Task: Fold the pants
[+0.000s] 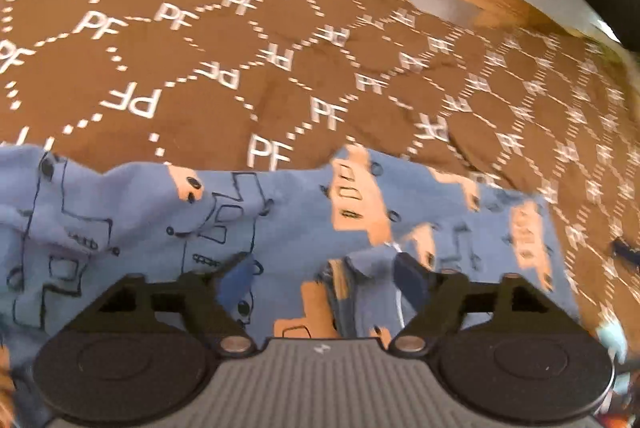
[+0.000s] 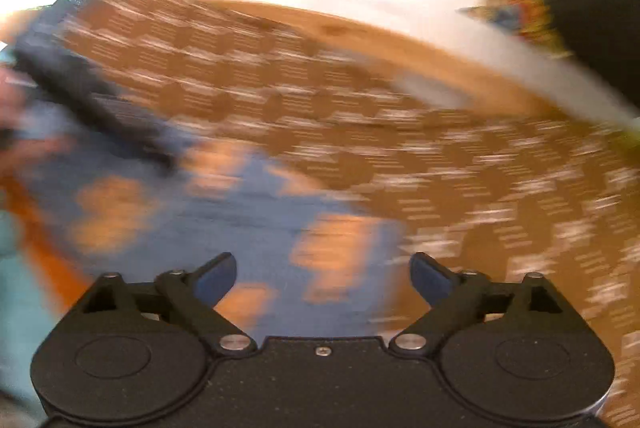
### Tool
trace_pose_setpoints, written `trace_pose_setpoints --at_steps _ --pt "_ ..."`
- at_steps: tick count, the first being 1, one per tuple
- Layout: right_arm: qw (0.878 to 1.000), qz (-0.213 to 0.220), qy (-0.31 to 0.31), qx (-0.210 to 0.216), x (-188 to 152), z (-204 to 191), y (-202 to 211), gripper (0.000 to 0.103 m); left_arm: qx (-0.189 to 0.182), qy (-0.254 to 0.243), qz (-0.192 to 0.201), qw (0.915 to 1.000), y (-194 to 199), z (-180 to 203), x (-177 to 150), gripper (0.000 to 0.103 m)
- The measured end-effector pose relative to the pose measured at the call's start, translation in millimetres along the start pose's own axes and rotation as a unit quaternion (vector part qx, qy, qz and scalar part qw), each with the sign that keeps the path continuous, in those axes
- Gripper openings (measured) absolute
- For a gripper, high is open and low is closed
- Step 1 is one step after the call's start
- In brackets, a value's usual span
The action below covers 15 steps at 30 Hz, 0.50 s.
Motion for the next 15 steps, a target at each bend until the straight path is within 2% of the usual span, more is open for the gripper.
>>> trace_pose_setpoints --at_steps 2,5,7,9,12,13,15 --pt "1.0 0.013 0.001 -0.014 4 9 -24 0.096 0.023 -0.01 0.008 0.9997 -6 7 -4 0.086" --pt "0.999 0.006 0.031 -0.028 5 0 -64 0.097 0.06 -0.051 0.012 0.9968 -11 17 -12 0.087" --pt "0.996 0.002 0.07 -0.061 -2 -4 -83 0.096 0.084 -0.081 0.01 0.9931 -11 20 -17 0.088" --pt "0.994 -0.002 0.057 -0.098 -8 11 -94 0.101 0.104 -0.092 0.012 0.9902 -8 18 -21 0.088" --pt "0.993 -0.021 0.025 -0.116 -11 31 -93 0.097 0.098 -0.086 0.01 0.9914 3 15 -23 0.088" --pt "0.993 -0.019 0.02 -0.114 -10 32 -85 0.094 0.097 -0.082 0.009 0.9918 8 16 -22 0.089" --pt "0.995 -0.004 0.011 -0.095 -5 28 -61 0.095 0.105 -0.067 0.013 0.9921 22 18 -24 0.09"
Point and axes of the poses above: each gripper's, at about its wrist camera, not at the fingertips, and y roughly against the way its jaws point, z to its right, x to its top, the point moved 2 cm from there along -y, roughly the way its jaws point, and after that the axes turned 13 degrees about -x, right-handed, at the moved point
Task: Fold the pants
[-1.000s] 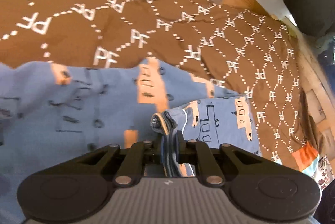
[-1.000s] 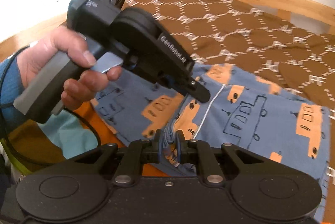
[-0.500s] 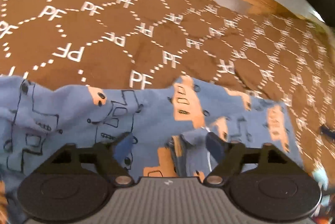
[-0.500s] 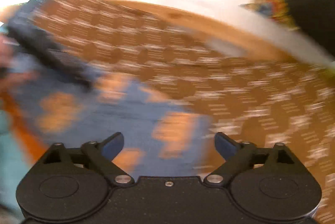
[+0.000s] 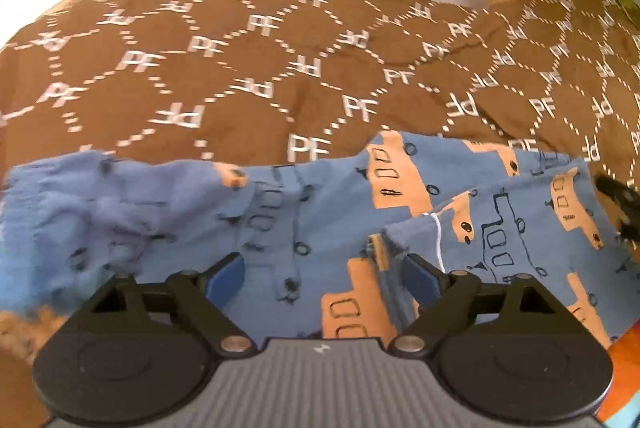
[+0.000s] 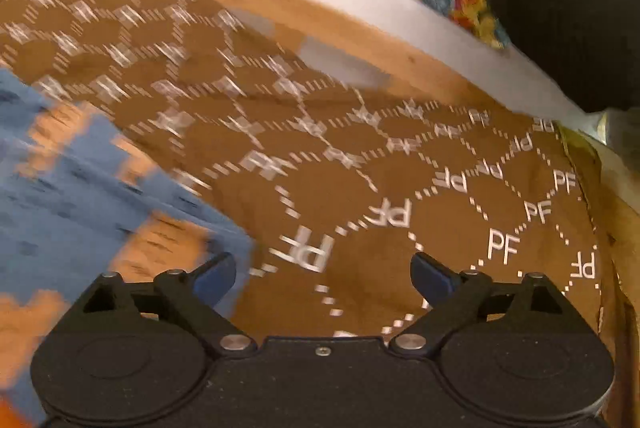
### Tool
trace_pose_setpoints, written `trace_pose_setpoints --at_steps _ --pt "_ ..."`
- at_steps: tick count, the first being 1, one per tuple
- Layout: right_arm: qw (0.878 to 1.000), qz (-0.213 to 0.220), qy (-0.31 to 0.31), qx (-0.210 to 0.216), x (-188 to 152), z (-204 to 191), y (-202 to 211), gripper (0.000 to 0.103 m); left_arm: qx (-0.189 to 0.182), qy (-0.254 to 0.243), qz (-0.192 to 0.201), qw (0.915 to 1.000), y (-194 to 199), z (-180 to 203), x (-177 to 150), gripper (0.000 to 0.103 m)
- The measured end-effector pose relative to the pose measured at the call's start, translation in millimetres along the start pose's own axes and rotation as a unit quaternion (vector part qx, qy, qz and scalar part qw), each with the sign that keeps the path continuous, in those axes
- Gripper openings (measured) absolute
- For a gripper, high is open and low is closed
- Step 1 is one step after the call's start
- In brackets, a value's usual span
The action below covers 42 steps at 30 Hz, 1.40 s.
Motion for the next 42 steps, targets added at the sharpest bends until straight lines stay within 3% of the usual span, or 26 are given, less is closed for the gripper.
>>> trace_pose_setpoints --at_steps 3,5,7,9,14,18,23,25,30,35,39,42 --pt "0.997 0.014 -0.041 0.061 -4 -9 47 0.102 -0.035 -0.007 -0.014 0.9993 18 8 -12 0.093" --pt "0.995 0.015 -0.014 0.093 -12 -31 66 0.102 -0.033 -0.028 -0.036 0.9984 23 14 -29 0.095" --pt "0.994 0.009 0.042 0.101 -27 -53 75 0.102 -0.001 -0.039 -0.051 0.9979 18 16 -50 0.097" --pt "0.993 0.02 0.073 0.09 -35 -65 79 0.102 0.001 -0.016 -0.035 0.9993 25 13 -57 0.096" --pt "0.993 0.043 0.043 0.097 -18 -50 87 0.102 0.008 -0.021 -0.069 0.9974 56 5 -49 0.097" --pt "0.989 0.048 0.017 0.137 -6 -61 90 0.102 0.019 -0.016 -0.035 0.9991 90 -26 -51 0.097" --pt "0.98 0.043 0.043 0.188 1 -99 94 0.102 0.039 0.088 0.051 0.994 118 -70 -60 0.097" --pt "0.98 0.023 0.071 0.182 -4 -115 91 0.102 0.03 0.108 0.063 0.9917 119 -80 -57 0.097" --pt "0.98 0.007 0.045 0.192 -7 -113 86 0.102 0.008 0.126 0.105 0.9864 112 -97 -46 0.095" --pt "0.98 0.002 0.037 0.194 -8 -112 85 0.102 -0.025 0.191 0.148 0.97 107 -115 -48 0.097" --pt "0.981 0.007 0.037 0.189 -9 -113 86 0.102 -0.033 0.187 0.16 0.9688 107 -113 -51 0.097" --pt "0.982 0.011 0.036 0.185 -11 -113 87 0.102 -0.044 0.197 0.157 0.9667 107 -112 -52 0.087"
Point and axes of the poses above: each gripper's, at about its wrist camera, not at the fingertips, and y roughly against the way its jaws point, z to its right, x to its top, the point moved 2 cm from there along -y, roughly the way its jaws point, and after that the axes turned 13 degrees about -x, right-handed, at the moved point
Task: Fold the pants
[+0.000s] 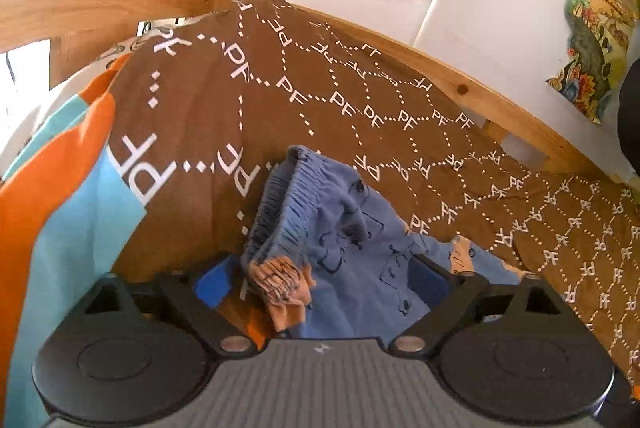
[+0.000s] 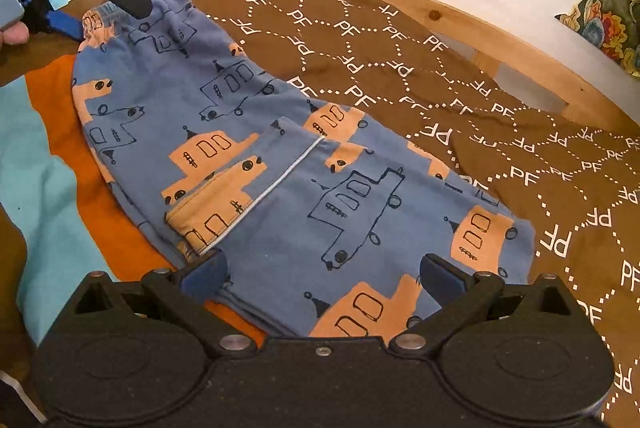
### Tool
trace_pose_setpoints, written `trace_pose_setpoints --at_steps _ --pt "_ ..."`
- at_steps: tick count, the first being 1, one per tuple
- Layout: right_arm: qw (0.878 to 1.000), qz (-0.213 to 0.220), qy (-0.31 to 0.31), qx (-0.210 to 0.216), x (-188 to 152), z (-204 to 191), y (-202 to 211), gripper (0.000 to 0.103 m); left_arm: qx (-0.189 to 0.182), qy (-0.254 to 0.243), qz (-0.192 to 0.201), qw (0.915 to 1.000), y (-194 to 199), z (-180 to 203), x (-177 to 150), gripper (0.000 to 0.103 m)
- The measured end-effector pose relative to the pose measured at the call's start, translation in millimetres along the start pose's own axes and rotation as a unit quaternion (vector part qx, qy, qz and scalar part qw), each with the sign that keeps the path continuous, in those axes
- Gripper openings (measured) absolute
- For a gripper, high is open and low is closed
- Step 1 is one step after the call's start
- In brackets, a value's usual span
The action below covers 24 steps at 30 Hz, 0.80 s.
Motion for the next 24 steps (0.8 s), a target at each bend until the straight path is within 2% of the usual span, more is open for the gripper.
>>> trace_pose_setpoints --at_steps 3,5,7,9,10,14,16,18,20,24 --pt "1.0 0.006 0.004 -0.005 -1 -2 2 0.102 -0.003 0.04 0.013 0.9991 5 -7 2 0.079" --pt "1.0 0.009 0.007 -0.008 -1 -3 2 0.102 0.005 0.07 0.03 0.9971 8 -15 2 0.068" --pt "1.0 0.01 0.008 -0.009 -1 -3 3 0.102 0.008 0.111 0.053 0.9924 11 -26 0 0.052" --pt "1.0 0.011 0.008 -0.009 -2 -3 3 0.102 0.006 0.135 0.066 0.9886 11 -35 -2 0.044" --pt "1.0 0.011 0.008 -0.009 -2 -3 3 0.102 0.003 0.14 0.065 0.9879 10 -38 -3 0.043" --pt "1.0 0.012 0.011 -0.011 -2 -3 3 0.102 -0.004 0.142 0.058 0.9882 7 -41 -1 0.043" --pt "1.0 0.015 0.013 -0.014 -2 -4 4 0.102 0.009 0.143 0.059 0.9879 7 -42 -1 0.024" --pt "1.0 0.017 0.015 -0.016 -3 -5 4 0.102 0.019 0.136 0.06 0.9887 8 -41 -1 0.021" --pt "1.0 0.019 0.017 -0.018 -3 -6 4 0.102 0.028 0.114 0.063 0.9911 10 -34 -1 0.019" --pt "0.999 0.022 0.018 -0.019 -4 -7 4 0.102 0.046 0.039 0.067 0.996 13 -10 -2 0.018"
Point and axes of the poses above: each gripper's, at about its wrist camera, not at the fingertips, and y roughly against the way its jaws point, z to its right, x to its top, the point moved 2 cm from there along -y, roughly the way its jaws point, and after that the axes turned 13 degrees about -x, right-handed, at the moved point
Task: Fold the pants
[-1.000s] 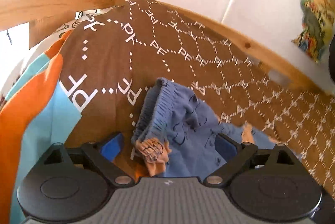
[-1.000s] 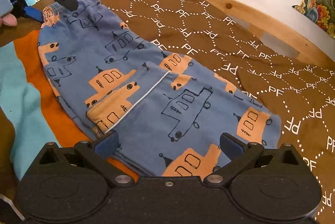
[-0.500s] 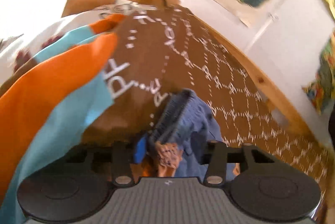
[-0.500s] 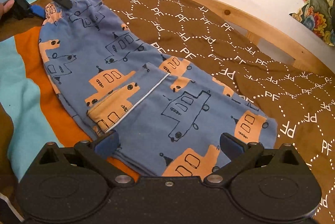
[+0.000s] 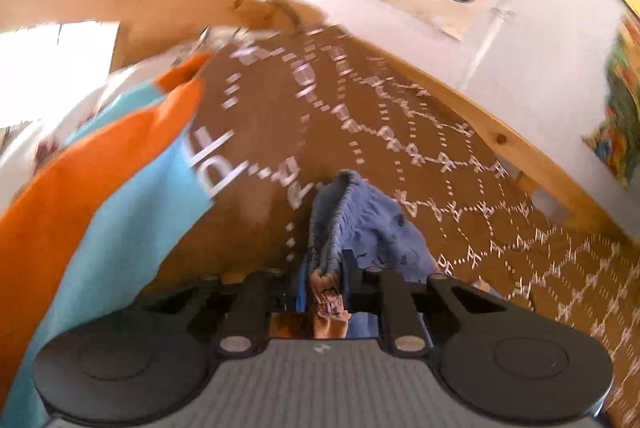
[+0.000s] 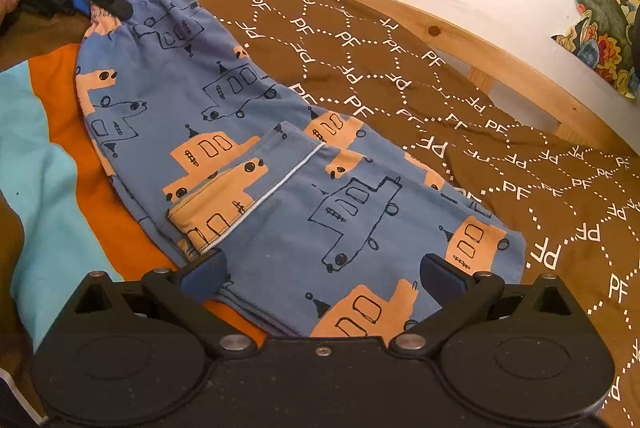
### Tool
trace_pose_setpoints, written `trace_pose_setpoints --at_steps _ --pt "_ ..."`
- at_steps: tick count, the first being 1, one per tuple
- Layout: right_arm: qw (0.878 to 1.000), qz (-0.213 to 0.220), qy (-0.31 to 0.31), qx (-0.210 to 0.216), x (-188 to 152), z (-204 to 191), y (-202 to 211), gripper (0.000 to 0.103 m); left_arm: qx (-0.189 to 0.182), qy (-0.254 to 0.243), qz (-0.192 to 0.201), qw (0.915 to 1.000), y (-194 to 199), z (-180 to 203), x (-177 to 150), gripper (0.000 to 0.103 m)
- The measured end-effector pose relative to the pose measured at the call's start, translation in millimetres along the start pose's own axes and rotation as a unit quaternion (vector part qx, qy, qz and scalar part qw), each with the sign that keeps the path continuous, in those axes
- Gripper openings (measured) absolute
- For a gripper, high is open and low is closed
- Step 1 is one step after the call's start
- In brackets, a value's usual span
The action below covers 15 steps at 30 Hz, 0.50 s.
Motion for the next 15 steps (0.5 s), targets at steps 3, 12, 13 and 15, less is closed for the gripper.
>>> trace_pose_setpoints --at_steps 3,12,13,15 --pt "1.0 0.001 0.001 0.0 0 0 0 0.102 -0.002 -0.025 0.004 0.9997 2 9 -2 0.017" --pt "0.999 0.027 -0.032 0.011 2 12 11 0.102 -0.044 -0.049 0.02 0.9976 13 37 5 0.017" --pt "0.998 0.039 -0.047 0.011 3 18 16 0.102 -0.051 -0.059 0.021 0.9967 16 44 5 0.017" --pt "0.996 0.049 -0.071 -0.003 5 32 22 0.102 -0.068 -0.088 0.021 0.9935 21 64 4 0.017"
Point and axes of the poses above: each gripper's, at about its wrist camera, not at the fingertips, and y roughly against the way its jaws point, z to its right, x to its top, the point moved 2 cm from there along -y, roughly the way its jaws point, and after that the axes turned 13 degrees about -x, right-handed, at the moved point
